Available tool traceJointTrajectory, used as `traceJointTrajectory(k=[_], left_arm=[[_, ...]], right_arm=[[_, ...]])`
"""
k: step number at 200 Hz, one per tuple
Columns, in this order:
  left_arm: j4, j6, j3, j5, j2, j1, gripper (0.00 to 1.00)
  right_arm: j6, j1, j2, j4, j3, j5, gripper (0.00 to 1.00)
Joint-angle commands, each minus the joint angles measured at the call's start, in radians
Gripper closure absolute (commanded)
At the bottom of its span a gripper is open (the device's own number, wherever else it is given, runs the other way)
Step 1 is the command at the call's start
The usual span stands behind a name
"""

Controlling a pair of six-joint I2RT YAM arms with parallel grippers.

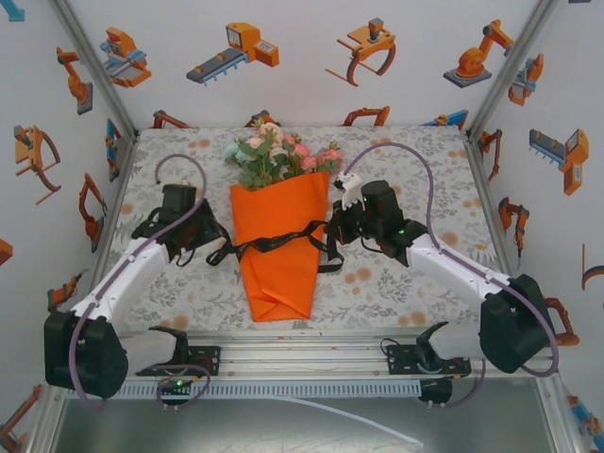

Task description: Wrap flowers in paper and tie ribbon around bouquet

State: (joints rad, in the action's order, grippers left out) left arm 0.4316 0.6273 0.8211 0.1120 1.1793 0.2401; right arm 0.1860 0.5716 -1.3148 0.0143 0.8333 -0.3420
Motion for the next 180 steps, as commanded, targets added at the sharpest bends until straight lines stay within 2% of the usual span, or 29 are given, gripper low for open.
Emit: traceJointTrajectory(k=[1,7,27,38,77,112,128,140,154,180], left_arm=[[0.155,0.348,-0.014,0.027,0.023,-0.043,0.44],[0.166,0.406,-0.019,0.010,0.027,-0.045,0.37],[0.104,0.516,-0.055,-0.100,0.046,-0.048,0.33],[0.060,0.558,-0.076,-0.143,0.064,-0.048,0.23],[0.048,0.603,-0.093,-0.117,0.156,-0.052,0.24],[-0.018,0.622,-0.110,-0.079,0.183,-0.056,0.45],[-0.048,0.606,-0.097,-0.059,0.194,-0.073,0.59],[-0.056,0.585,-0.076,-0.043,0.207,-0.096,0.77],[-0.063,0.557,-0.049,-0.046,0.219,-0.130,1.00],[-0.056,0.496,-0.010,-0.063,0.203,-0.209,1.00]], right_arm=[[0.014,-0.006,-0.009,0.013,0.033,0.008,1.00],[0.019,-0.006,-0.011,0.017,0.033,0.006,1.00],[0.031,-0.006,-0.016,0.023,0.035,-0.004,1.00],[0.034,-0.006,-0.014,0.024,0.034,-0.006,1.00],[0.039,-0.006,-0.005,0.018,0.031,-0.002,1.00],[0.038,-0.005,-0.001,0.013,0.035,0.004,1.00],[0.032,-0.007,0.008,0.000,0.042,0.037,1.00],[0.039,-0.016,0.021,0.000,0.042,0.091,1.00],[0.084,-0.035,0.043,-0.009,0.048,0.211,1.00],[0.159,-0.097,0.092,-0.039,0.054,0.387,1.00]])
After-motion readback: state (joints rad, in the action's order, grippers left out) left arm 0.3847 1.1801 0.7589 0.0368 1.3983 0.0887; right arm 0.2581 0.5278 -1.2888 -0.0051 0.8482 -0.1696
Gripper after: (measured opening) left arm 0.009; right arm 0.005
